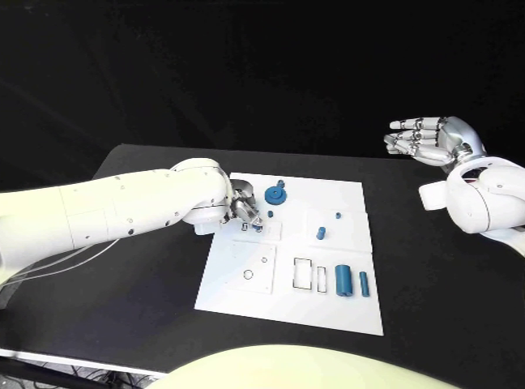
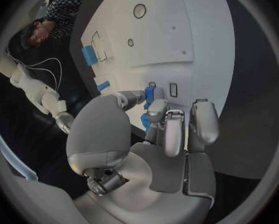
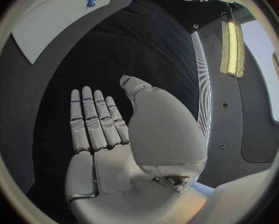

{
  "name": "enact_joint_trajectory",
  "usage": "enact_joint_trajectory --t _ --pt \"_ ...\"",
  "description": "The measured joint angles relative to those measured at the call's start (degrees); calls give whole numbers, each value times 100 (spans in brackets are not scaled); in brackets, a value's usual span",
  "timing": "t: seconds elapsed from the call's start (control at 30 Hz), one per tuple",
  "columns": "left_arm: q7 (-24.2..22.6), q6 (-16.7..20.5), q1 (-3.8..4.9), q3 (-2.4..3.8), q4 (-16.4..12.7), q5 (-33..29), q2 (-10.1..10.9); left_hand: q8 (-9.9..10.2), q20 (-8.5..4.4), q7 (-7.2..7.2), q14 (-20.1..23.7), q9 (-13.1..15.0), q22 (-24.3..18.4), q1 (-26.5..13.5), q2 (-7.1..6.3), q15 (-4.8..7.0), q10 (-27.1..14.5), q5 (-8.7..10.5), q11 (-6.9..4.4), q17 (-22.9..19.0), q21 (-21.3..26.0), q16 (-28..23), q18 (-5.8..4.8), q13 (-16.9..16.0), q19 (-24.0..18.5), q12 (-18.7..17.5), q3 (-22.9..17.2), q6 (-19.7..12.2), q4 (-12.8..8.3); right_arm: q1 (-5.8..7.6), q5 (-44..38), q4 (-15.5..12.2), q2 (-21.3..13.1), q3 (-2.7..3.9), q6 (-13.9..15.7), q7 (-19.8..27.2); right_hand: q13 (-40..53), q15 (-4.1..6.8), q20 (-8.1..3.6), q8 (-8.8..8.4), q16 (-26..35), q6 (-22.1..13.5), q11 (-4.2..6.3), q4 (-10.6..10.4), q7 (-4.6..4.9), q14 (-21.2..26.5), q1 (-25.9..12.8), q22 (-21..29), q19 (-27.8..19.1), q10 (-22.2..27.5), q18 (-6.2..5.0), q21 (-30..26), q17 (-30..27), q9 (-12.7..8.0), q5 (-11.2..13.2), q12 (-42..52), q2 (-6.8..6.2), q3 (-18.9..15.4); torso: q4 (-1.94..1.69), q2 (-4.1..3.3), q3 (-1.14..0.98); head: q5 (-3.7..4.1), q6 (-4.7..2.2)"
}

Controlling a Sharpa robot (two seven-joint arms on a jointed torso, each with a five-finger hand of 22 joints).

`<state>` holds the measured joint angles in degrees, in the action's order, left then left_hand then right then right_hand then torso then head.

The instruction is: Assemble the parts on the task board

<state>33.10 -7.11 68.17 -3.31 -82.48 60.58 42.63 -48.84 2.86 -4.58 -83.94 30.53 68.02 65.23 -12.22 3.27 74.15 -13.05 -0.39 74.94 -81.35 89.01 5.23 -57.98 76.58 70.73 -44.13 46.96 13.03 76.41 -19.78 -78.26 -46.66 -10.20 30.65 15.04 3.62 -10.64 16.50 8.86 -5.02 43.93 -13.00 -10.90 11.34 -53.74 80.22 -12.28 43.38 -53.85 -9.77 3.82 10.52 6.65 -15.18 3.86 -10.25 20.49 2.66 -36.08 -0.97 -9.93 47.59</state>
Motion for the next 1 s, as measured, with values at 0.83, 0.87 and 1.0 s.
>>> enact_joint_trajectory --t 0.83,0.87,1.0 --pt "25 -152 1 0 16 39 -51 -18 -6 30 0 -9 38 -12 -12 0 0 -94 0 -1 1 -1 1 6 6 0 0 31 0 -9 -21 19 26 0 -3 -5 0 0 0 0 0 0 0 0 0 0 0 9 0 0 0 0 -6 0 0 0 0 0 4 -3 -2 -13 14" --pt "27 -162 1 1 17 42 -51 -18 -20 30 0 -18 38 -12 -12 0 0 -114 0 -1 1 -1 0 4 20 0 0 32 0 -9 -21 20 26 0 -4 -7 0 0 0 0 0 0 0 0 0 0 0 9 0 0 0 0 -6 -1 0 0 0 0 4 -3 -1 -13 16" --pt "34 -204 2 1 22 49 -51 -17 -21 31 0 -28 38 -12 -12 0 21 -139 -21 -2 1 2 1 -5 20 0 0 32 0 -10 -22 23 30 0 -9 -15 0 0 0 0 0 0 0 0 0 0 0 20 0 0 0 0 -15 -1 0 0 0 0 1 -1 -1 -12 23"
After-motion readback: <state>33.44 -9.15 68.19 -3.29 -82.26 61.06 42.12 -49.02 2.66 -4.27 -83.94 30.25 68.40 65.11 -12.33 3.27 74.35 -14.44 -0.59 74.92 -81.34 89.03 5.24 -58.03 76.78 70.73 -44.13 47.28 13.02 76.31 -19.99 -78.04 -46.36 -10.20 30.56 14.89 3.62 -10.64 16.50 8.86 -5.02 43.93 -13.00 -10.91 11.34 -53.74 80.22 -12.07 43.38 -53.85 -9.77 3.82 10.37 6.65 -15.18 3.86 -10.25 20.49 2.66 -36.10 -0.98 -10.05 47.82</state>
